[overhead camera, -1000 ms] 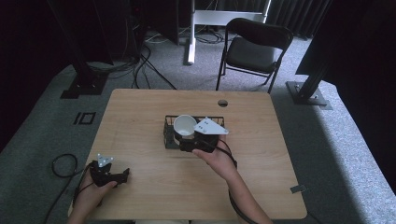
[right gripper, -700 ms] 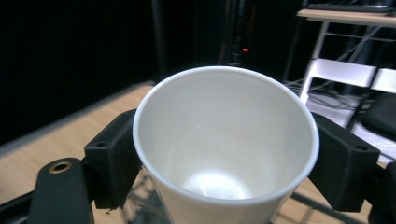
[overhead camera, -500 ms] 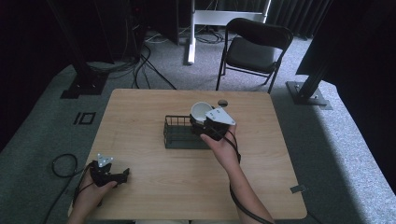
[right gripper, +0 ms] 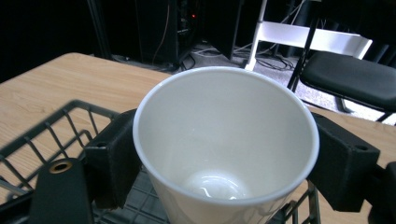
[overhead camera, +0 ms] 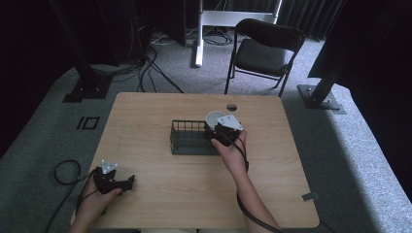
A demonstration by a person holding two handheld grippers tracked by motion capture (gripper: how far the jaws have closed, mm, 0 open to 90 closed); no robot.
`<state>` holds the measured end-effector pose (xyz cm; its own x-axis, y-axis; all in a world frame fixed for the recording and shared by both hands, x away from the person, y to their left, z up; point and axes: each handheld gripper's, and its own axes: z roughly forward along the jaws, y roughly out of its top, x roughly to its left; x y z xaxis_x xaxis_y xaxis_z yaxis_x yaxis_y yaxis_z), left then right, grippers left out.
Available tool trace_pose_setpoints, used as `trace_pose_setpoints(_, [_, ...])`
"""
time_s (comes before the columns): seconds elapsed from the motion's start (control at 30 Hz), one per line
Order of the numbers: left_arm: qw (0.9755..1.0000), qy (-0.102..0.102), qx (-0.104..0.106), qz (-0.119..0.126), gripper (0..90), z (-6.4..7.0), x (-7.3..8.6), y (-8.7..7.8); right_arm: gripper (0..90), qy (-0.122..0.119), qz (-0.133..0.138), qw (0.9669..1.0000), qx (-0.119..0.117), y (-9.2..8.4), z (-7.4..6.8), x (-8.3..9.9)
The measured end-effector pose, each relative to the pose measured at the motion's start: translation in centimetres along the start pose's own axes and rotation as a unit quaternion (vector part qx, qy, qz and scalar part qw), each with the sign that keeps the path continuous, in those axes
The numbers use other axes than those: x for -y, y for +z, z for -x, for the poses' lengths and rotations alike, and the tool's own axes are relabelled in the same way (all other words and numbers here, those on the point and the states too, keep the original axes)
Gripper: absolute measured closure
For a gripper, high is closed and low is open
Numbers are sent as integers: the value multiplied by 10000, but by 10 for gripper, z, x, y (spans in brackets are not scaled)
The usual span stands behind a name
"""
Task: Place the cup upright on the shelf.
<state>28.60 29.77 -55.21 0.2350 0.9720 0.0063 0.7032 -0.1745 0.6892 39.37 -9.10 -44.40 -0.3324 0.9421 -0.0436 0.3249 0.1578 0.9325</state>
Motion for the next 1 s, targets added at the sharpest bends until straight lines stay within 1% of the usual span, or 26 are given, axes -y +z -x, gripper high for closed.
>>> trace_pose_setpoints(0.07, [10000,-1,0,0,17,0,0,0,194,52,-50,10000,-2,2,1,3])
trace_pose_setpoints(0.13, [10000,-3,0,0,17,0,0,0,194,49,-78,10000,-1,3,1,6])
trace_pose_setpoints(0.17, [10000,-2,1,0,17,0,0,0,194,97,-122,9999,-32,5,2,9])
trace_pose_setpoints(0.27, [10000,-9,2,-1,17,0,0,0,194,84,-160,9998,-44,6,2,13])
trace_pose_setpoints(0.33, [10000,-9,0,0,17,0,0,0,194,31,-163,9999,-44,6,1,15])
trace_pose_setpoints(0.4, [10000,2,-1,0,17,0,0,0,194,87,-178,9998,-84,8,0,17])
trace_pose_setpoints(0.47, [10000,1,-1,0,17,0,0,0,194,89,-169,9998,-103,9,0,19])
trace_pose_setpoints(0.63, [10000,1,0,0,17,0,0,0,193,27,-155,9998,-151,9,0,20])
trace_pose_setpoints(0.7, [10000,-1,0,0,17,0,0,0,191,89,-188,9995,-227,9,1,19])
trace_pose_setpoints(0.77, [10000,-1,-1,-1,17,0,0,0,189,108,-202,9995,-232,10,1,19])
trace_pose_setpoints(0.8, [10000,-1,-1,-2,17,0,0,0,177,118,-244,9993,-259,10,1,19])
trace_pose_setpoints(0.83, [10000,-2,0,-2,17,0,0,0,100,8,-276,9992,-272,10,1,19])
trace_pose_setpoints(0.9, [10000,1,2,-2,17,0,0,0,100,-35,-292,9991,-310,10,0,19])
trace_pose_setpoints(1.0, [10000,1,0,-2,17,0,0,0,100,23,-266,9989,-376,9,0,19])
